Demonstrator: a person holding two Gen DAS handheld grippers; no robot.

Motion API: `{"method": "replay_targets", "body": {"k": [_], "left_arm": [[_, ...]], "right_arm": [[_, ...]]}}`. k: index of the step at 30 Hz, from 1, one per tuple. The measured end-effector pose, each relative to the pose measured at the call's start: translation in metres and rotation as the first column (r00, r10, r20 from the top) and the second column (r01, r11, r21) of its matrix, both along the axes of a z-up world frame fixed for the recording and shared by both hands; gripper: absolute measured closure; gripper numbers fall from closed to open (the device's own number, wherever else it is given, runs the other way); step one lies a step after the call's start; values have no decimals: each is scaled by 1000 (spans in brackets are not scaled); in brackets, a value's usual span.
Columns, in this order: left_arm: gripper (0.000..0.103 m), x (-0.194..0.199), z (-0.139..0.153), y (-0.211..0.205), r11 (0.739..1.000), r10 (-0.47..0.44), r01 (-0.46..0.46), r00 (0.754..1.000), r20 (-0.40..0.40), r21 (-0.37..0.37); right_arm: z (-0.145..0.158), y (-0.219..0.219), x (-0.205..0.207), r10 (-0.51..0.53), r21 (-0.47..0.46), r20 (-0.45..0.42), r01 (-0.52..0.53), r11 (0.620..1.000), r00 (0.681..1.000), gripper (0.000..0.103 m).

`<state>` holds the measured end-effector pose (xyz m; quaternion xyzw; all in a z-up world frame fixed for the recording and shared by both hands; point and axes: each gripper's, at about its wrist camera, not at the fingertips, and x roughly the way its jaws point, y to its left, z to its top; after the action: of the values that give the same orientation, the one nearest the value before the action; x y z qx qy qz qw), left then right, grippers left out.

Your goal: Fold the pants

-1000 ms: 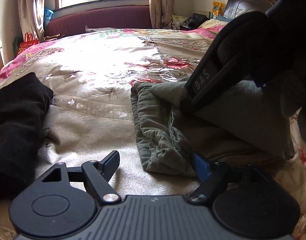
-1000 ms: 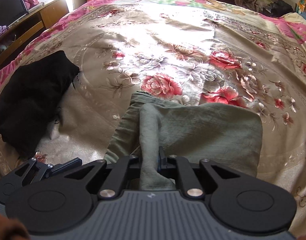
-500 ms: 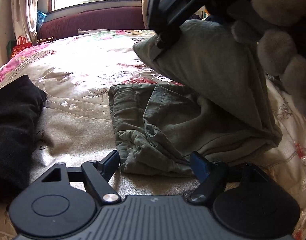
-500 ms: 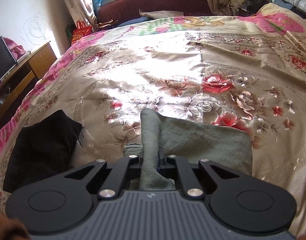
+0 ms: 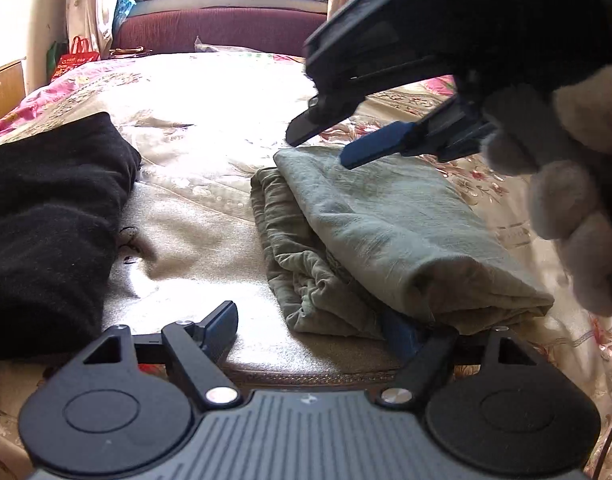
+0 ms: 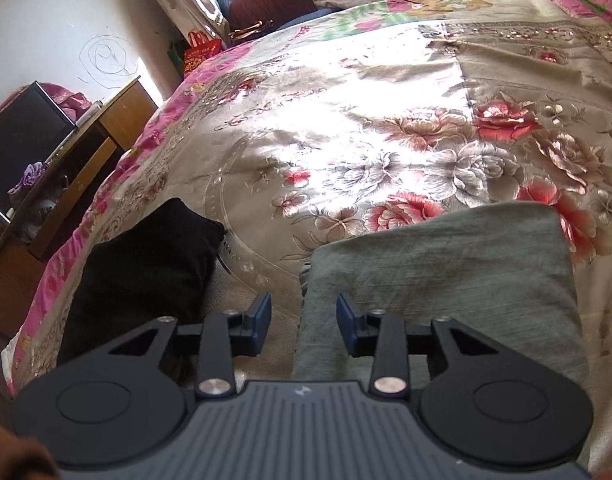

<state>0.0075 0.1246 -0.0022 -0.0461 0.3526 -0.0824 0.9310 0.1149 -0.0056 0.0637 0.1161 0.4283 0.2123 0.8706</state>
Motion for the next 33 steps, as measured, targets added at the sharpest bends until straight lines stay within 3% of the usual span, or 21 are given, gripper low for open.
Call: {"method": "replay_targets", "body": {"k": [2,8,13,15,16,17,20,23,25,28,33], "left_arm": [[12,-3,2,1,1000,15,-15,1000,3,7],[12,-31,21,15,997,50,-53,998,45,53],[12,-30,42,15,998,-4,1,998,56,62],[12,-17,44,5,998,-54,52,997,49,44],[15,-5,42,-1,997,-69,67,996,48,46],[15,6,41,-4,996,-71,69,997,36,55],[16,47,27,-6,994,-78,82,995,-55,68],[21,71,10,-13,979,-65,84,992,-105,186],[21,74,11,-17,969,-74,94,993,-96,229],[21,75,14,-24,926,-66,86,995,-68,368],[21,83,12,-25,920,-64,99,992,-105,378]], "right_arm": [[5,-12,-12,16,-18,17,-16,1000,1000,63],[0,-42,-63,106,-192,103,-85,978,989,60],[-20,-47,-90,194,-279,156,-145,949,969,60],[-30,-46,-89,206,-246,145,-167,955,968,60],[-36,-47,-84,181,-246,131,-145,959,975,67],[-42,-49,-77,153,-235,108,-124,964,982,67],[-56,-68,-57,79,-103,39,-75,992,996,66],[-48,-78,-54,74,-62,54,-71,996,996,66],[-37,-91,-56,52,-24,105,-49,998,993,61],[-29,-116,-49,-20,-6,162,21,1000,987,55],[-49,-144,-19,-125,-31,131,130,991,983,47]]}}
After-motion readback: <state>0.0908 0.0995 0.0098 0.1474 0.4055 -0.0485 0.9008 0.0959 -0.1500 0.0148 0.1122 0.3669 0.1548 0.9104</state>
